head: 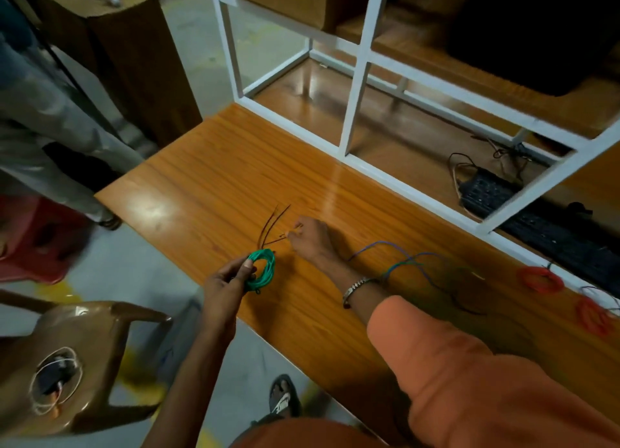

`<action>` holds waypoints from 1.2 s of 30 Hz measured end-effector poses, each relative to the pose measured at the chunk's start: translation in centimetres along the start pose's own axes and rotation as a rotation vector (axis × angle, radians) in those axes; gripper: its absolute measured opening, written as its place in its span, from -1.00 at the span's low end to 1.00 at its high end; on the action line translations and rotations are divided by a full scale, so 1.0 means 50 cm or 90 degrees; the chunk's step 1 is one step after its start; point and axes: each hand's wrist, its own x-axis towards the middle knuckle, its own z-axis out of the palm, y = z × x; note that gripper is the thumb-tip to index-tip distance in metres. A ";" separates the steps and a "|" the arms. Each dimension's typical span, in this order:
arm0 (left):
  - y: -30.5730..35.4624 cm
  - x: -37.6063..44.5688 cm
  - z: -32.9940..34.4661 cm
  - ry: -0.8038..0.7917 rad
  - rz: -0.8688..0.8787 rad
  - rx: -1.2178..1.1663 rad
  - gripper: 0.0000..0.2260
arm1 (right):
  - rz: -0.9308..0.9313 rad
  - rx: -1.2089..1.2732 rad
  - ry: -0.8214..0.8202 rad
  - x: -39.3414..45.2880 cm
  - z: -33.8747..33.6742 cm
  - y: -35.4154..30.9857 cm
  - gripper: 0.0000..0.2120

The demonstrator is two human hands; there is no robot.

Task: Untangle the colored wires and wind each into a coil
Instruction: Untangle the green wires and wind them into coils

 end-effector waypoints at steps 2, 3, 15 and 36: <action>-0.006 0.019 -0.023 0.004 -0.014 0.007 -0.83 | 0.006 -0.005 0.022 0.019 0.012 -0.034 -0.68; -0.010 0.025 -0.031 0.008 -0.018 0.010 -0.81 | 0.018 -0.015 0.025 0.026 0.017 -0.047 -0.69; -0.029 0.080 -0.107 0.029 -0.066 0.005 -0.77 | 0.220 0.019 0.023 0.094 0.080 -0.131 -0.76; -0.008 0.079 -0.045 -0.001 -0.032 -0.008 -0.84 | 0.225 0.022 0.113 0.061 0.083 -0.121 -0.68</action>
